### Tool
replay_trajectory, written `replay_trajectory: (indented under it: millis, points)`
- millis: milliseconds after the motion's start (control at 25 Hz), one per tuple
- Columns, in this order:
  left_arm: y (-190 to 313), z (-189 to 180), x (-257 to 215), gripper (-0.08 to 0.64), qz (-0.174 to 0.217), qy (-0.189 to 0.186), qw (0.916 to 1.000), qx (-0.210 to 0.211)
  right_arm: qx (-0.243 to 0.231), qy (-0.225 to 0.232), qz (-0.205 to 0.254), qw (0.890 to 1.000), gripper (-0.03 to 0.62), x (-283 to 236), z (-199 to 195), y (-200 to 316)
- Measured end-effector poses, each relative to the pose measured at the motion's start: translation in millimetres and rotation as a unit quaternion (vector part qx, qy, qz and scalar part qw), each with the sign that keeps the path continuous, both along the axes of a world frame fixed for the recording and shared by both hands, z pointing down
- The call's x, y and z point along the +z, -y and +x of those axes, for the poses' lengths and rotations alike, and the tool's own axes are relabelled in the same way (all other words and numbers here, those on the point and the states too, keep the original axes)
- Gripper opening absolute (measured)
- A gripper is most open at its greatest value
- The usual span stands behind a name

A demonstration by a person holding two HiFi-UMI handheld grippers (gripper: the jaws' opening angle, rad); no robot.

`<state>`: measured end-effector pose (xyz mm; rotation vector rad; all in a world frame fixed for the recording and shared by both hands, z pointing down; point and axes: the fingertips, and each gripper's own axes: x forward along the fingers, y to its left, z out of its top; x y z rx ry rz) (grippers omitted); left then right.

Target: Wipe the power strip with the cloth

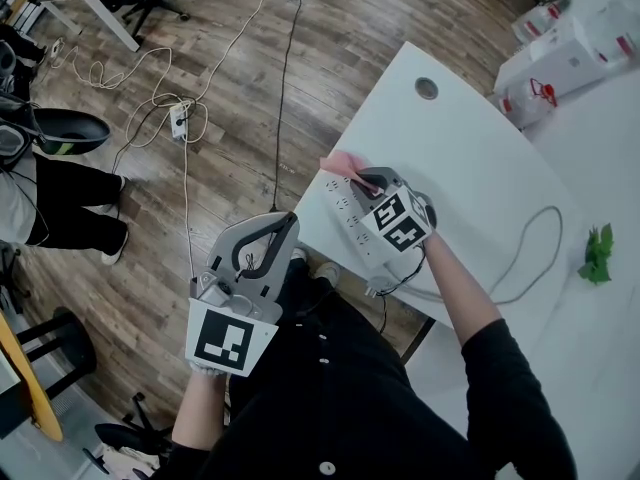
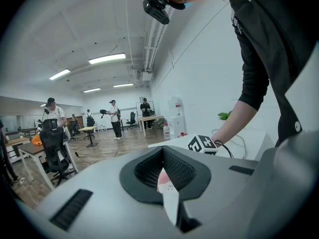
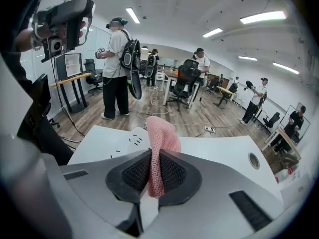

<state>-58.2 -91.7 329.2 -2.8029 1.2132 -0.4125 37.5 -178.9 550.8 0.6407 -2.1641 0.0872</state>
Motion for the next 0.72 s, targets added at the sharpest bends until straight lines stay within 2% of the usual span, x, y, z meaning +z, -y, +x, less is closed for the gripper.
replay_trajectory:
  millis: [720]
  points:
    - [0,22,-1,0.014,-0.001,-0.006,0.9985,0.055,0.029,-0.004,-0.012,0.999,0.054,-2,25,-33]
